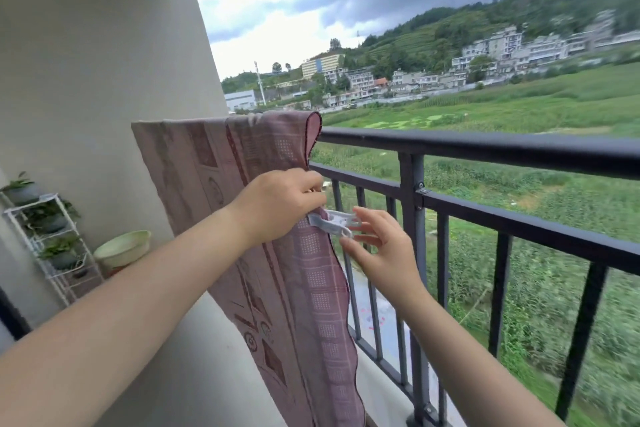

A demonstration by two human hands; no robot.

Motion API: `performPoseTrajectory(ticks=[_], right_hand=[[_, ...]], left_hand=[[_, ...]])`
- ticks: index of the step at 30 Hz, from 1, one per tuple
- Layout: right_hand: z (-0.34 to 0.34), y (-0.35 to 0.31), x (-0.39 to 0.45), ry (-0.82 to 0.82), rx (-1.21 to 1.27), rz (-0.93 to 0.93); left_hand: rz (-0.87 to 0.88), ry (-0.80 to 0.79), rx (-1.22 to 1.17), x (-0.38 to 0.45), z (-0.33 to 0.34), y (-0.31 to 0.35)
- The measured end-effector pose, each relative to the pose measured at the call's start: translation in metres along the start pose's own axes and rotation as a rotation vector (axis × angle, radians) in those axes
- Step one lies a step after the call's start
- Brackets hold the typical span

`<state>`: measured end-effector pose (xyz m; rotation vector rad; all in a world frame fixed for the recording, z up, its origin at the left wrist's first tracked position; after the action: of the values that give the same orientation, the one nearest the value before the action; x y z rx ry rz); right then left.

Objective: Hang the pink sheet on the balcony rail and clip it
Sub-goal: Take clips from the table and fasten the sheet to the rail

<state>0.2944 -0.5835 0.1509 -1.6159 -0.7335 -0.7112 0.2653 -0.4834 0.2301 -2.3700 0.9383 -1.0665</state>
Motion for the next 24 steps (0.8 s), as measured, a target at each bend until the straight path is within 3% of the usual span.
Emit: performPoseTrajectory(ticks=[2, 4, 7, 10, 13, 18, 20, 24], right_hand=[[-0.002, 0.003, -0.011, -0.020, 0.010, 0.067], [-0.011, 0.005, -0.025, -0.020, -0.017, 0.106], [-0.024, 0.007, -0.050, -0.008, -0.100, 0.149], [-0.031, 0.013, -0.074, -0.032, -0.155, 0.230], [-0.026, 0.021, -0.095, -0.085, -0.152, 0.316], [-0.008, 0.026, -0.115, -0.181, -0.101, 0.395], [-0.001, 0.029, -0.119, -0.239, -0.097, 0.410], [0.017, 0.032, -0.129, -0.330, -0.016, 0.381]], left_hand=[[-0.147, 0.032, -0.265, -0.013, -0.009, -0.004], [-0.476, 0.042, -0.648, -0.036, -0.007, -0.010], [-0.976, -0.110, -1.098, -0.084, 0.037, 0.000], [-1.228, -0.292, -1.491, -0.121, 0.079, 0.030], [-1.379, -0.504, -1.748, -0.149, 0.107, 0.064], [-1.619, -0.542, -1.698, -0.174, 0.127, 0.076], [-1.601, -0.557, -1.701, -0.175, 0.127, 0.080], [-1.347, -0.575, -1.613, -0.162, 0.126, 0.090]])
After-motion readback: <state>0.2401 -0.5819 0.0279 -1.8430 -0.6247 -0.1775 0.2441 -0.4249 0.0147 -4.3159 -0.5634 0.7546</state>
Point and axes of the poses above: each hand's wrist, its own x-axis towards the middle knuckle, its own z-axis out of the palm, y = z × x, the point moved 8 cm from there along x, towards the middle knuckle, and after that the axes turned 8 degrees about -z, right-handed, at the moved point
